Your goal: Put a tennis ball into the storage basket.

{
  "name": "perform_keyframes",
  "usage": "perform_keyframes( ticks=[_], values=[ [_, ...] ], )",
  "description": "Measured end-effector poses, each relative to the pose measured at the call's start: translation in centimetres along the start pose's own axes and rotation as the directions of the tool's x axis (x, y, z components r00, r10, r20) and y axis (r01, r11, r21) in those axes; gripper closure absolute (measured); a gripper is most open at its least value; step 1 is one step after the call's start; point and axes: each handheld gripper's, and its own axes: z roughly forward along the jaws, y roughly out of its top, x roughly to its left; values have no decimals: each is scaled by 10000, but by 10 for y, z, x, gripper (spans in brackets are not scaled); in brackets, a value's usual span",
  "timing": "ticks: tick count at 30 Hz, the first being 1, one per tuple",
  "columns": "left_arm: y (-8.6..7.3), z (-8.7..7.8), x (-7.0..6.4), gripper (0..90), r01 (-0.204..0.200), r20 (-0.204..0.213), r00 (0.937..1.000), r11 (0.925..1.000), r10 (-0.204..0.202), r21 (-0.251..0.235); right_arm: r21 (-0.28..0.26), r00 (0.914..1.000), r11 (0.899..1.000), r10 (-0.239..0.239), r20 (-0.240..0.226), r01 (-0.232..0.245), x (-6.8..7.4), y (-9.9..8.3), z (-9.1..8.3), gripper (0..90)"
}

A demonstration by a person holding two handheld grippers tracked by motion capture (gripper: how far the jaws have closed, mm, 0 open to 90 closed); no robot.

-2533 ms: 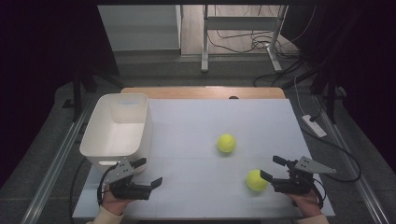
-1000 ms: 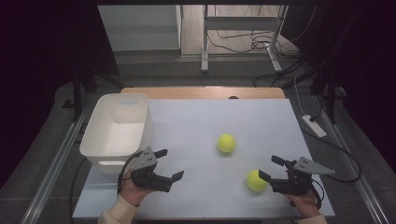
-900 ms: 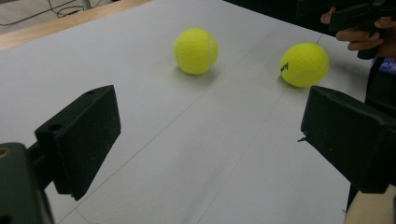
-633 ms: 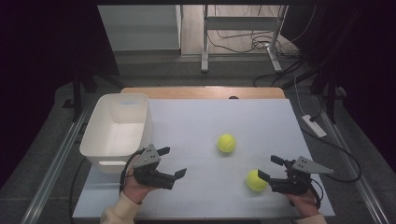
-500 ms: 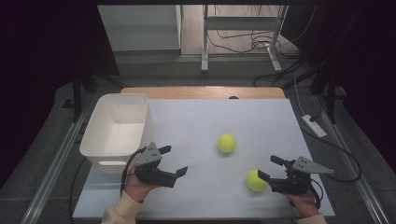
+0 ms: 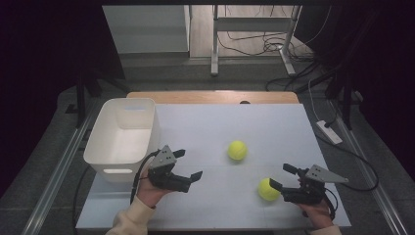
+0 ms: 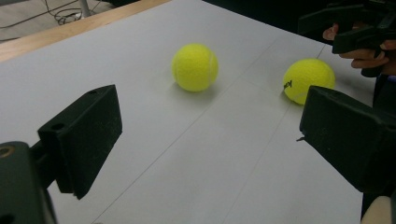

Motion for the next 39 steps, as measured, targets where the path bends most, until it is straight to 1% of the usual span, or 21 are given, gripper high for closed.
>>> perform_keyframes(
  ticks=[6,10,14,21,25,32,34,37,39],
  values=[
    [2,6,0,65,-2,74,10000,10000,1,96,17,10000,10000,-39,16,39,1,0,1,156],
    [3,7,0,65,-10,-11,10000,10000,10,58,10,10000,10000,-32,52,32,0,0,0,156],
    [5,11,-1,65,-9,15,10000,9999,9,100,4,10000,10000,-34,56,34,0,0,0,156],
    [12,22,-1,65,-44,144,9999,9997,41,223,-123,9999,9999,53,135,-51,-1,1,-2,156],
    [17,30,-3,65,-159,248,9996,9993,151,337,-100,9999,9999,56,131,-55,-1,0,-2,156],
    [22,38,-2,65,-189,212,9996,9989,180,421,-151,9998,9999,73,160,-71,0,0,-2,157],
    [24,41,-2,65,-199,231,9996,9987,188,478,-167,9998,9998,69,178,-66,-1,0,-3,158],
    [26,49,0,65,-250,267,9994,9973,232,685,-161,9998,9999,57,176,-54,0,1,-3,158],
    [27,52,2,65,-184,324,9993,9971,160,739,-144,9998,9999,57,178,-55,0,1,-3,158]
  ],
)
